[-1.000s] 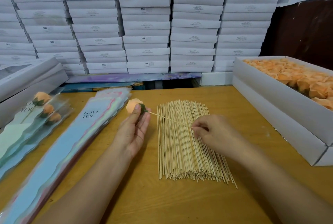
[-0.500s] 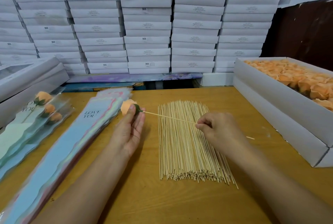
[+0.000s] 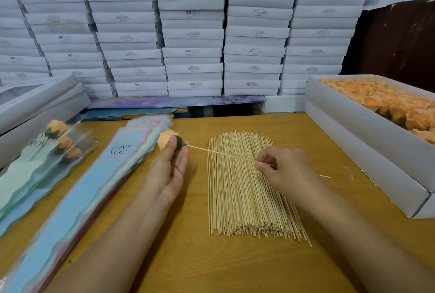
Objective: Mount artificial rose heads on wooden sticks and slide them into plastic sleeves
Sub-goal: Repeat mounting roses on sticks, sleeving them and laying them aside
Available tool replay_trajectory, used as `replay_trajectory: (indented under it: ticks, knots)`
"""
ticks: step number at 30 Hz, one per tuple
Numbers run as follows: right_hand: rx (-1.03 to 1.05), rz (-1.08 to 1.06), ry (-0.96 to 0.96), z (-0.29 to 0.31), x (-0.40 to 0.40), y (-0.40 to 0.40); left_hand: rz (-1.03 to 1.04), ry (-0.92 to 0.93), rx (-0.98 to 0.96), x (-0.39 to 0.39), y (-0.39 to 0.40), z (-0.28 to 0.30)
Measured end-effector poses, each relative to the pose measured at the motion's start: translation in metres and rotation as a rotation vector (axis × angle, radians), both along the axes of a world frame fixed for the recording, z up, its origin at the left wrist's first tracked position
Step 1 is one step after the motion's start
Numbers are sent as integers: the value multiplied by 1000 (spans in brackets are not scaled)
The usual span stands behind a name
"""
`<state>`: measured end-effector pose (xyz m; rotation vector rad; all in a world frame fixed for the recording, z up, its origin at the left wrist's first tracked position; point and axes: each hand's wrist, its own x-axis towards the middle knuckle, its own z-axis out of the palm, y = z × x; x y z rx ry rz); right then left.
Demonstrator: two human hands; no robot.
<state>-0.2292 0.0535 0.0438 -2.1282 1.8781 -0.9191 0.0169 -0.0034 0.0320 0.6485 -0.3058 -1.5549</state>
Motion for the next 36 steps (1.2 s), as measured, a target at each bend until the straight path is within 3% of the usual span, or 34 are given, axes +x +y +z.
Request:
replay_trajectory:
  ticks: [12, 30, 36]
  knots:
    - [-109, -43, -13, -2, -2, -1, -5, 18, -12, -4, 2, 0]
    - [22, -28, 159, -2, -2, -1, -14, 0, -21, -6, 4, -2]
    - [-8, -2, 106, 1, 5, 3, -19, 23, -16, -6, 6, 0]
